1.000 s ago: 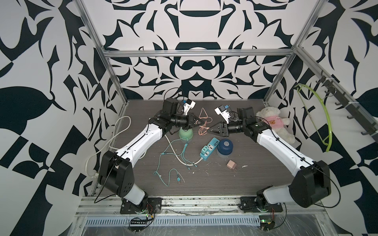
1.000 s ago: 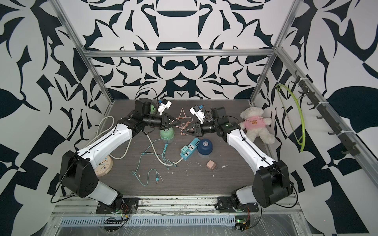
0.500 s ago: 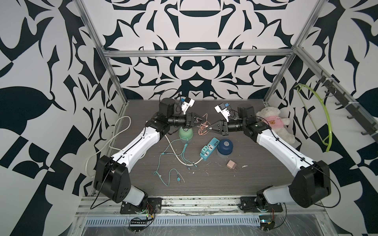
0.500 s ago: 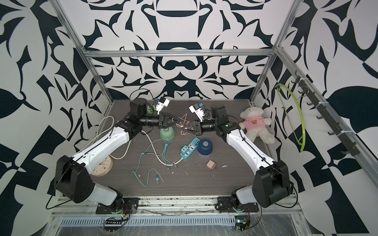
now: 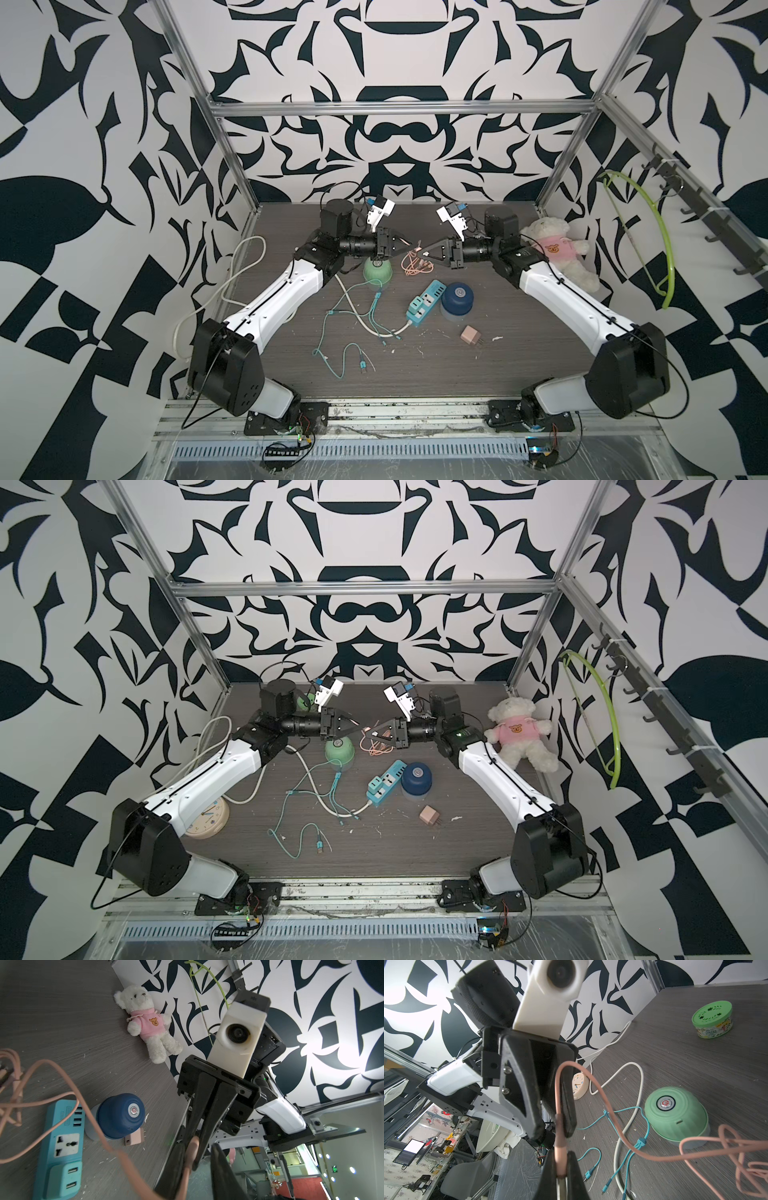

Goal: Charge the cordless meat grinders
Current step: Pick up the charging cable from the center of the board.

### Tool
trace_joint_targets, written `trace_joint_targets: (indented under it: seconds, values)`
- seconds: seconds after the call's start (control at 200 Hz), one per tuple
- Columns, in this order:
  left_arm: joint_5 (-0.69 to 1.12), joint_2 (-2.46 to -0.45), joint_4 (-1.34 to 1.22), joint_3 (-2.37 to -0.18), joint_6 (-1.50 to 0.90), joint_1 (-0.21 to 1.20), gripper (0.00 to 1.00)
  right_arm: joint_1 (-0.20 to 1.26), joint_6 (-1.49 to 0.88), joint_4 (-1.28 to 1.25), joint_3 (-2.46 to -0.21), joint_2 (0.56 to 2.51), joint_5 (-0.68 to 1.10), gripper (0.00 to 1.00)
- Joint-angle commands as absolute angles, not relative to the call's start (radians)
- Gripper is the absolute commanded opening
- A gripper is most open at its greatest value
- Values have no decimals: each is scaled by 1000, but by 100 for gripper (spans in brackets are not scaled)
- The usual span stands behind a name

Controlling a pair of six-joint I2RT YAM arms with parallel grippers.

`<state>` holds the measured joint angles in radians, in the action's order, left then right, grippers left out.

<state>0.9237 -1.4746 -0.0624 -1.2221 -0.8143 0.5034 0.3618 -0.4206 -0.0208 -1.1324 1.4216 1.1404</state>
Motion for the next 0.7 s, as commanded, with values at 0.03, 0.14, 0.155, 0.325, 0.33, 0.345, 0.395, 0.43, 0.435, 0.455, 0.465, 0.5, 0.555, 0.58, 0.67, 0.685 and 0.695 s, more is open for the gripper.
trace_joint_targets:
  seconds: [0.03,0.14,0.155,0.325,0.33,0.345,0.395,0.43,0.435,0.455,0.465,0.5,0.555,0.58,0.67,0.685,0.695]
  values:
    - [960,-1479,-78,-1232,-807,508,15,371,-454,-92,-1160,1425,1140,0]
    - [960,-1480,-78,-1233,-805,509,10,373,-471,-110,-1158,1429,1137,0]
    - [960,-1480,-78,-1233,-804,509,10,374,-472,-113,-1158,1428,1138,0]
    - [934,-1480,-42,-1243,-770,509,0,374,-474,-105,-1151,1419,1111,21]
    - [930,-1480,-39,-1244,-767,508,0,374,-472,-101,-1150,1418,1109,23]
    - [918,-1479,-26,-1246,-759,508,0,374,-463,-96,-1148,1414,1102,27]
    - [866,-1476,42,-1258,-706,508,0,372,-427,-60,-1139,1386,1052,42]
    - [820,-1474,110,-1271,-661,509,0,366,-373,0,-1137,1360,990,49]
    - [813,-1474,120,-1273,-652,509,0,365,-365,10,-1137,1356,980,49]
    - [785,-1474,159,-1280,-622,508,0,361,-333,46,-1134,1341,937,52]
    - [770,-1474,180,-1285,-609,509,0,359,-318,65,-1133,1333,917,54]
    - [716,-1476,241,-1293,-565,508,0,351,-276,126,-1126,1305,828,57]
    - [642,-1484,331,-1305,-500,511,0,339,-243,199,-1106,1262,680,57]
    - [620,-1488,357,-1308,-477,513,0,334,-233,228,-1096,1244,621,56]
    - [536,-1497,427,-1305,-385,534,0,325,-224,303,-1062,1180,481,52]
    - [518,-1499,439,-1305,-366,540,0,325,-225,317,-1058,1171,454,51]
    - [508,-1501,447,-1304,-353,545,0,325,-226,325,-1055,1165,437,51]
